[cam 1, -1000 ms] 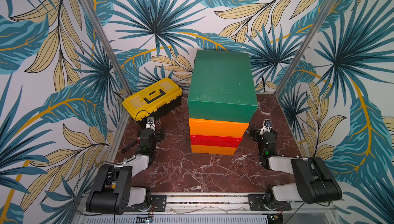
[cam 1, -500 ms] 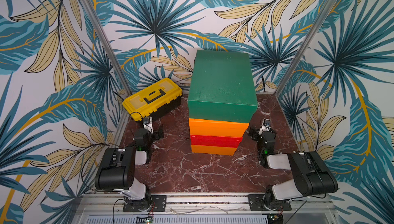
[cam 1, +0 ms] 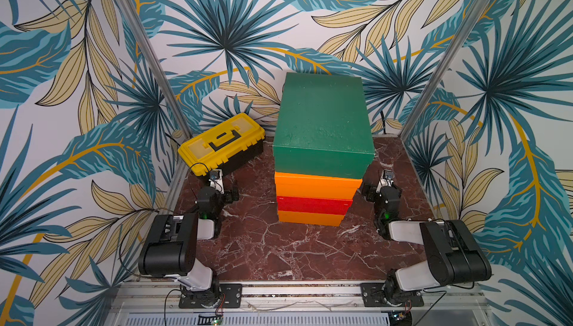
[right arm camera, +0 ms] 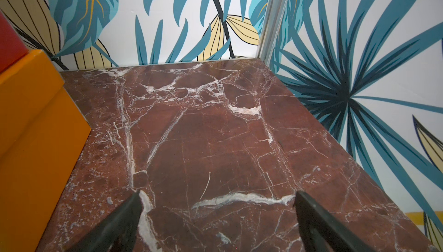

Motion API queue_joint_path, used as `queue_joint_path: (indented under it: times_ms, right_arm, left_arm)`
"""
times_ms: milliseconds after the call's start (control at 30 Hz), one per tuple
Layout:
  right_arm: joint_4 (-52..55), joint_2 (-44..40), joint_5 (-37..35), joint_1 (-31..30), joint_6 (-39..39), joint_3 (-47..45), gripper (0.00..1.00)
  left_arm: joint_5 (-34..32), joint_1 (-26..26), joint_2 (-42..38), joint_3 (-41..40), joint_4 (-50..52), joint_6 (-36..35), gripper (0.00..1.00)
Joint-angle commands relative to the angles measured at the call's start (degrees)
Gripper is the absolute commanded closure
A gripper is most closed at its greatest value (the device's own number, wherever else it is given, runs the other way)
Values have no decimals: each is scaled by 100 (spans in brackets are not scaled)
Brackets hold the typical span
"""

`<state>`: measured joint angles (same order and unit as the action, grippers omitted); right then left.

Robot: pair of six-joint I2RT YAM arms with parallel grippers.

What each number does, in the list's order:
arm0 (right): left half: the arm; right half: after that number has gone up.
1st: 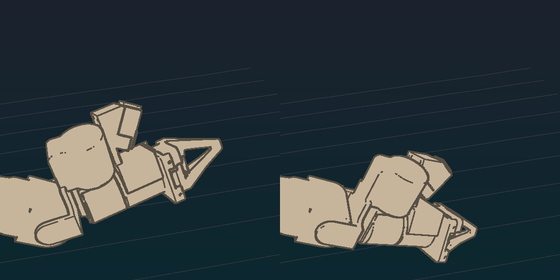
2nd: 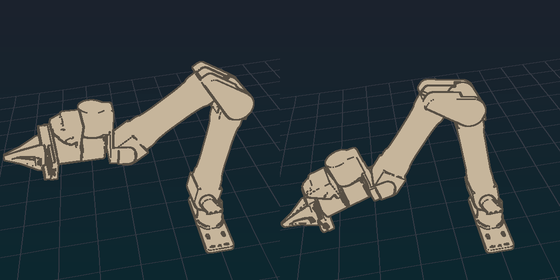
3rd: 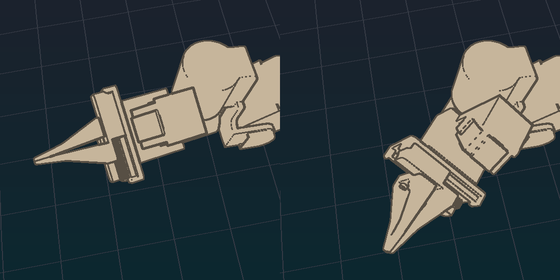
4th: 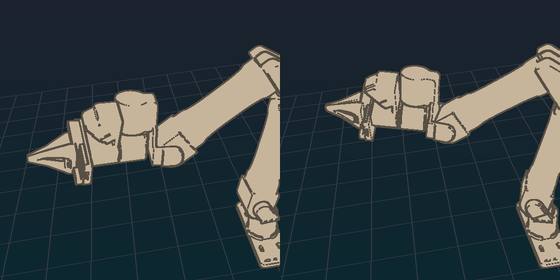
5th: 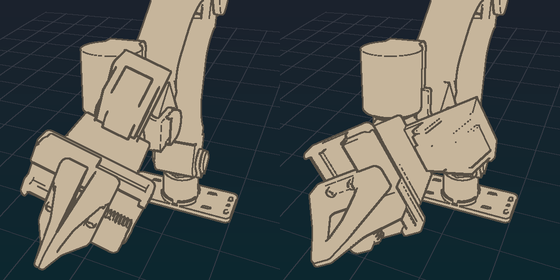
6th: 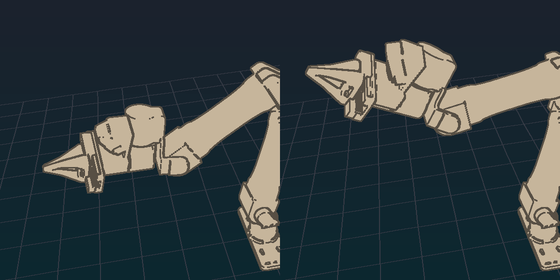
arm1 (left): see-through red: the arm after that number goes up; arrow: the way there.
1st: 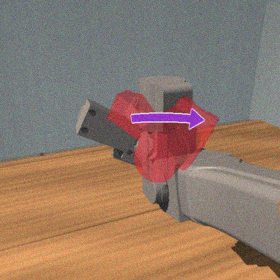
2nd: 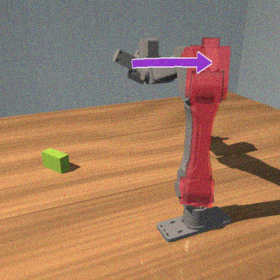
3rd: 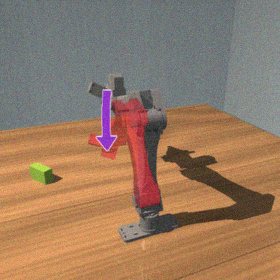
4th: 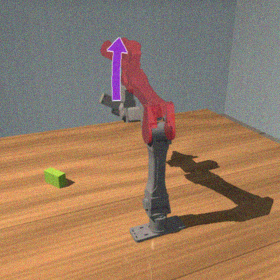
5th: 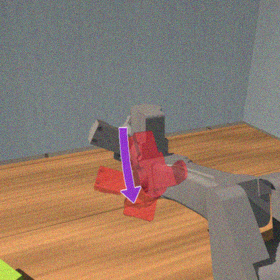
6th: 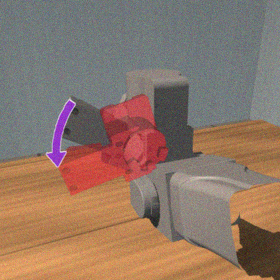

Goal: Stack the shoeboxes
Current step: Reset both arms

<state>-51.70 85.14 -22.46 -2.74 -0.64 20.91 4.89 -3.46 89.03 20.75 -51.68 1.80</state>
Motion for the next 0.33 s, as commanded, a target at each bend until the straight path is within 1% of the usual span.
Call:
queue_joint_path:
  times_ms: [0,300]
  right_arm:
    - [110,6,57,35,-89,63,0]
    - [104,2,57,37,-94,63,1]
  left_arm:
    - [-71,14,9,122,-159,-49,0]
    - [-93,4,9,113,-166,-40,0]
